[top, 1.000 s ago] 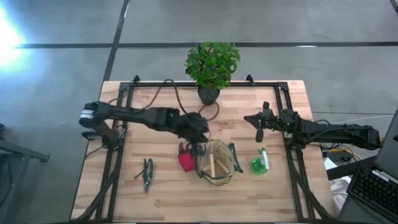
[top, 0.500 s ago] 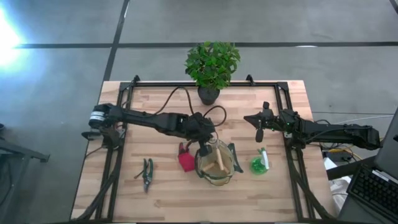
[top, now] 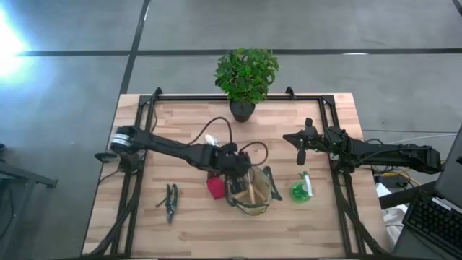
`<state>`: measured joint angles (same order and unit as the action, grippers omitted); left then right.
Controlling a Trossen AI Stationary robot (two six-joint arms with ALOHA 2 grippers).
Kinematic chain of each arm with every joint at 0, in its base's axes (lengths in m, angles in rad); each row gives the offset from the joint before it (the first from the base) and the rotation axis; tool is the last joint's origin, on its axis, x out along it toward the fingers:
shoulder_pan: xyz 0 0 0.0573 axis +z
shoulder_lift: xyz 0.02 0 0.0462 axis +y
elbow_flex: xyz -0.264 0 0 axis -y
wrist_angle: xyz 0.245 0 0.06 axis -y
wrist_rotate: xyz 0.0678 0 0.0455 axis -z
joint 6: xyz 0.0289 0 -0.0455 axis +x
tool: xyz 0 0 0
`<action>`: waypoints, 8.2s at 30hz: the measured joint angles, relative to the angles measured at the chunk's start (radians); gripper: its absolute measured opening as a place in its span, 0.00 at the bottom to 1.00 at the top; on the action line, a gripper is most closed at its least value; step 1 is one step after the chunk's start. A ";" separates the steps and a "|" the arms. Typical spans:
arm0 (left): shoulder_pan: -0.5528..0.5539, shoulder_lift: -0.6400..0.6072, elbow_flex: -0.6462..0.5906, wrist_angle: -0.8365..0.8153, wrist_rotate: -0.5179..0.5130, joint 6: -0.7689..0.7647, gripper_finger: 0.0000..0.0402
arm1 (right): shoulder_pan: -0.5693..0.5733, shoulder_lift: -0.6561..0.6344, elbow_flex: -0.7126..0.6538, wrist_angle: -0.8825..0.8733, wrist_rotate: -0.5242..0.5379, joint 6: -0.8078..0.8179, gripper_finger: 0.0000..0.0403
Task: Pick & Place Garden tools in Gardening bag
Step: Put the brown hand rake into the gardening bag, then put the green spray bottle into the gardening bag
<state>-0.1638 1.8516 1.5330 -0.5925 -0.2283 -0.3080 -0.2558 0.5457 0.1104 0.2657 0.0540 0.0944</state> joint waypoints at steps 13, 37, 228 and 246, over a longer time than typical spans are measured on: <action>0.001 0.021 0.000 -0.037 0.003 -0.009 0.01 | 0.000 0.000 0.000 0.000 0.000 0.002 0.02; 0.018 0.105 -0.003 -0.047 0.108 -0.001 0.07 | 0.000 0.000 0.000 0.000 0.000 0.000 0.02; -0.201 -0.313 -0.684 0.215 -0.207 0.791 0.71 | 0.000 0.001 0.000 0.000 0.000 0.000 0.02; -0.244 -0.540 -0.618 0.127 -0.218 0.560 0.71 | 0.000 0.000 0.000 0.009 0.001 0.003 0.02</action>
<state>-0.4074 1.3121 0.9148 -0.4653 -0.4458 0.2522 -0.2562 0.5457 0.1104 0.2743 0.0547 0.0975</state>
